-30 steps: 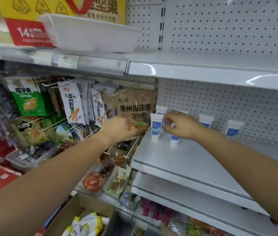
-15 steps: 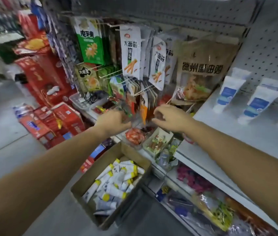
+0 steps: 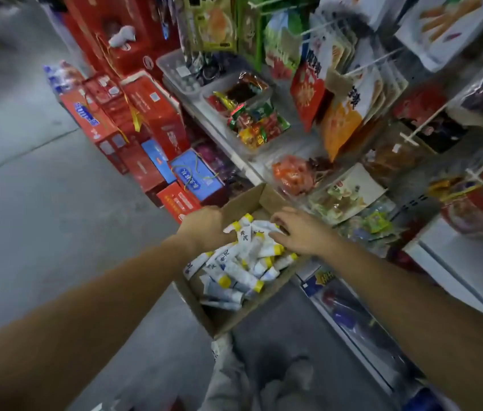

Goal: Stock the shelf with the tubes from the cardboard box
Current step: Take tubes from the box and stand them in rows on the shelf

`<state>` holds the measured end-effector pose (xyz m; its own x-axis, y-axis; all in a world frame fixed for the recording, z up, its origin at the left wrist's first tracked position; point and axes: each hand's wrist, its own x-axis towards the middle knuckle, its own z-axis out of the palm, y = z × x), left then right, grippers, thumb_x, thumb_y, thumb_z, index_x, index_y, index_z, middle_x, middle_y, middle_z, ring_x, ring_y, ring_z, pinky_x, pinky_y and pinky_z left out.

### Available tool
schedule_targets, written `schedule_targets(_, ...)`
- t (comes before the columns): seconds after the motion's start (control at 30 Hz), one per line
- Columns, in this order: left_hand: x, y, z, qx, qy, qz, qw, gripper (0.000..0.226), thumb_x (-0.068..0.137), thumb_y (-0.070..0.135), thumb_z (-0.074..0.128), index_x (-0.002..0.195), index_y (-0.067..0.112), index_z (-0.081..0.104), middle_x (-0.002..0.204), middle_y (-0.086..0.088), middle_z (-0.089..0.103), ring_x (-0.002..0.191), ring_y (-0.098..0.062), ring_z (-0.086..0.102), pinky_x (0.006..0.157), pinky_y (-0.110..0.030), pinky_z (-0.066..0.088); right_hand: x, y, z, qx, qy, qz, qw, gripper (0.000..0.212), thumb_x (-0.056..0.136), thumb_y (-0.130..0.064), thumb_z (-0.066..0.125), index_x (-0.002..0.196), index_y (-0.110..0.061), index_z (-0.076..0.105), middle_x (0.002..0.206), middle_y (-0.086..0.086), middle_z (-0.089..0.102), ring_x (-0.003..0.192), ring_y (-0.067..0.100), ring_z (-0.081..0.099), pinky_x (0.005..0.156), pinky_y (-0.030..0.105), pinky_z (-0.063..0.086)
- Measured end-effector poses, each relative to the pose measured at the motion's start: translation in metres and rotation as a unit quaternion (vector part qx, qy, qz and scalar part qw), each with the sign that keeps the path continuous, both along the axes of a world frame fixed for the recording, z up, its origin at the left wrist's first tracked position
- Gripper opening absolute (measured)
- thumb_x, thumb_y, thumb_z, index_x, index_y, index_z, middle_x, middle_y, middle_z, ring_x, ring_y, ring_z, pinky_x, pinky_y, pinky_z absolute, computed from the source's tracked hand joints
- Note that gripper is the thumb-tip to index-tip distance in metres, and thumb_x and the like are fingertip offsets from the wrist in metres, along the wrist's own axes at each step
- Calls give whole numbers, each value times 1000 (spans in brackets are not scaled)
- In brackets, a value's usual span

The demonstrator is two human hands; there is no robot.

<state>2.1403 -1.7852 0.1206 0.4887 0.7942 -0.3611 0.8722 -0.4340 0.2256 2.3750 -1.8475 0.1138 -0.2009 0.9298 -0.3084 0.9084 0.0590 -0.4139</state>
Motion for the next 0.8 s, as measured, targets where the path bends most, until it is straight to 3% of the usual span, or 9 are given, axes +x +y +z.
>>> schedule_targets(0.13,-20,-11,-65,-61,11,6,998,43,84,51,60,109,17,66,106,-3,65,102,-27,62,75,-32,50,-21,0,-62,-60,31,17,998,37,91,-40,60,117,-14,60,112,2,58,103,18,56,87,36,49)
schedule_targets(0.27,-33,-33,-118,-94,26,41,994,41,82,48,58,109,20,67,112,-2,65,107,-25,61,84,-36,53,-29,6,-117,-117,27,59,991,36,92,-41,58,119,-18,59,118,-1,55,106,17,56,87,38,51)
schedule_targets(0.43,-40,-67,-180,-185,51,66,979,57,76,59,56,116,20,64,119,-3,61,114,-25,58,89,-34,51,-26,12,-176,-165,-6,109,980,34,92,-37,57,122,-21,57,121,-3,53,109,17,54,80,32,48)
schedule_targets(0.57,-35,-85,-223,-232,48,103,966,45,82,47,59,115,17,65,119,-5,62,113,-26,58,90,-35,51,-13,9,-212,-196,-37,124,972,36,92,-33,59,125,-17,56,124,2,54,112,22,54,86,39,50)
schedule_targets(0.67,-24,-94,-248,-282,34,154,946,36,84,44,63,105,15,67,111,-7,65,105,-29,63,83,-38,54,-7,10,-232,-211,-51,147,965,40,92,-31,60,129,-15,54,128,5,52,117,24,51,91,39,49)
schedule_targets(0.8,-13,-97,-276,-324,11,242,915,34,81,40,71,104,14,70,105,-9,69,99,-29,66,82,-37,54,-10,17,-253,-196,-77,176,962,39,92,-29,59,129,-17,54,127,3,51,114,25,50,88,42,50)
